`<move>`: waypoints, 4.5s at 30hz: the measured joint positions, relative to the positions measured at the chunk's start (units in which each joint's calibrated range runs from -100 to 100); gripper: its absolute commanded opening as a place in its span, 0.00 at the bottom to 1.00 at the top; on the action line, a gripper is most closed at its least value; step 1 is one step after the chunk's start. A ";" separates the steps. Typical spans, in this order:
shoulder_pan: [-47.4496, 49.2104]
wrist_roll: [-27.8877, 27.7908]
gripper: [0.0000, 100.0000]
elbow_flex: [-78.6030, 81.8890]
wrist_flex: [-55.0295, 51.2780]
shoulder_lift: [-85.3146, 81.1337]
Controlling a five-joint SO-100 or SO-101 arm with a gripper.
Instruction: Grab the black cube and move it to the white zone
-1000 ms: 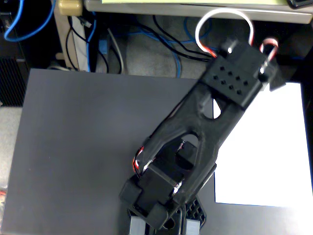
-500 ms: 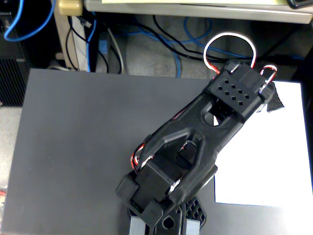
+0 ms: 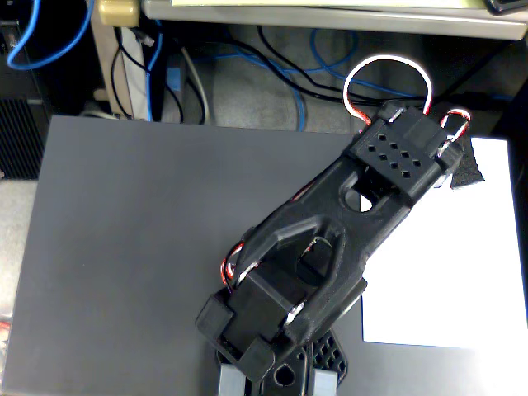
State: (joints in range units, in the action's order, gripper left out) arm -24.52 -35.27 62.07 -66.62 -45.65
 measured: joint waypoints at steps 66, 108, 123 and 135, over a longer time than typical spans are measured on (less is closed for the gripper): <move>-2.58 -1.47 0.30 6.76 8.73 -0.42; 33.38 29.69 0.01 17.09 16.94 -0.50; 29.91 25.44 0.01 26.87 18.40 -2.33; 29.91 25.33 0.02 27.24 19.26 -2.33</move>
State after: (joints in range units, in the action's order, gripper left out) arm 5.39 -9.94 89.31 -47.37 -47.98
